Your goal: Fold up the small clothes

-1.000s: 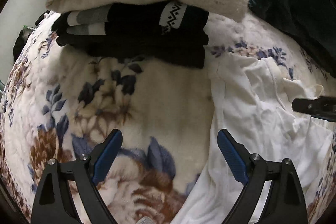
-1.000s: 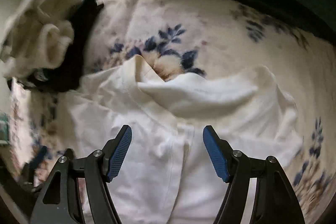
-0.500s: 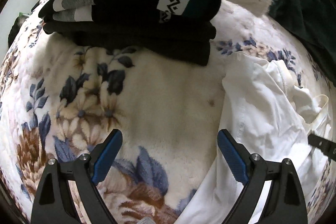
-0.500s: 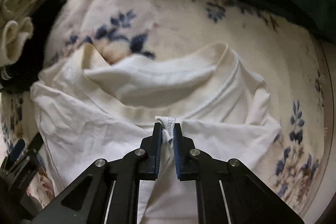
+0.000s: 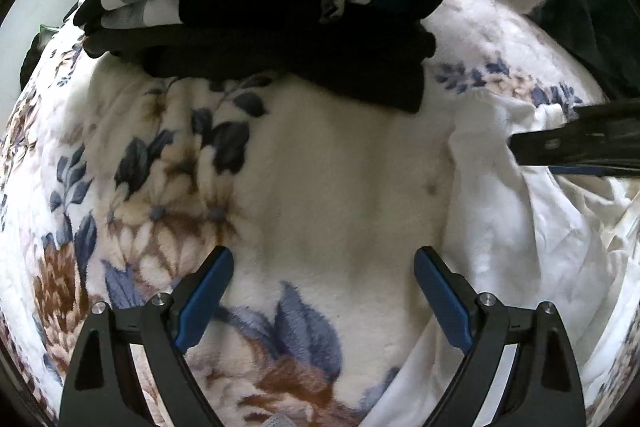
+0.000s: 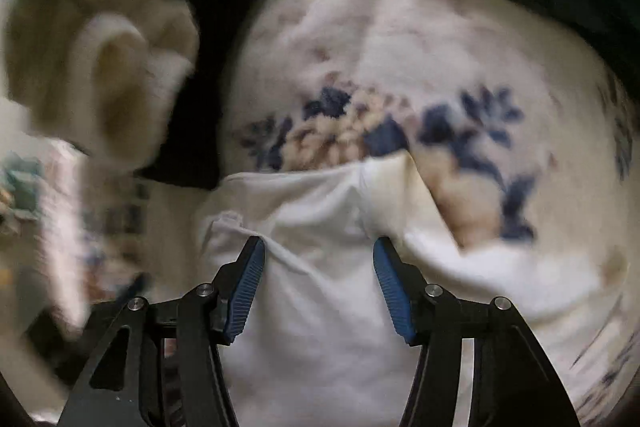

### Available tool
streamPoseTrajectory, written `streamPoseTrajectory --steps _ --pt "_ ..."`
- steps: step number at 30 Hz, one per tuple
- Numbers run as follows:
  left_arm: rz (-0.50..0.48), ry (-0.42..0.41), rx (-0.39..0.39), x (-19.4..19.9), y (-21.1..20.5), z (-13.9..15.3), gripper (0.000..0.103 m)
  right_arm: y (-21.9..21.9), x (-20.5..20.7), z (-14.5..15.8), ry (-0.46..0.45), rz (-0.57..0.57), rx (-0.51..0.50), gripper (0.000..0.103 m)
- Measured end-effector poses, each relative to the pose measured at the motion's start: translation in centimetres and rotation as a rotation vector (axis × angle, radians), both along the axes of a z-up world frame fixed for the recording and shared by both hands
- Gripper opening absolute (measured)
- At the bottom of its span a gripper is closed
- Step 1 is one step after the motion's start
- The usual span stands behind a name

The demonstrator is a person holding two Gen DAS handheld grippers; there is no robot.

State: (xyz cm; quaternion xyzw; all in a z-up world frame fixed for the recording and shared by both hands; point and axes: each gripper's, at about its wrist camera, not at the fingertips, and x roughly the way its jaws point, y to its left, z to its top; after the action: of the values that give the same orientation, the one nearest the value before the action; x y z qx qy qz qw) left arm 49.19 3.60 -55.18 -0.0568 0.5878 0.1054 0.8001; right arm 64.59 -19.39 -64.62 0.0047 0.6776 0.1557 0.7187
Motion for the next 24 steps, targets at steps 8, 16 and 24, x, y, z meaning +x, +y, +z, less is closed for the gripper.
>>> streamPoseTrajectory --steps 8,16,24 --pt "-0.027 -0.074 -0.013 -2.9 0.4 3.9 0.092 -7.0 -2.0 5.3 -0.057 -0.234 0.161 0.061" --pt "-0.14 -0.089 -0.054 -9.4 -3.1 7.6 0.093 -25.5 -16.8 9.9 -0.017 -0.582 0.017 0.064" --pt "-0.352 0.044 -0.125 -20.5 -12.9 8.5 0.093 -33.9 -33.5 11.1 0.115 -0.685 -0.062 0.064"
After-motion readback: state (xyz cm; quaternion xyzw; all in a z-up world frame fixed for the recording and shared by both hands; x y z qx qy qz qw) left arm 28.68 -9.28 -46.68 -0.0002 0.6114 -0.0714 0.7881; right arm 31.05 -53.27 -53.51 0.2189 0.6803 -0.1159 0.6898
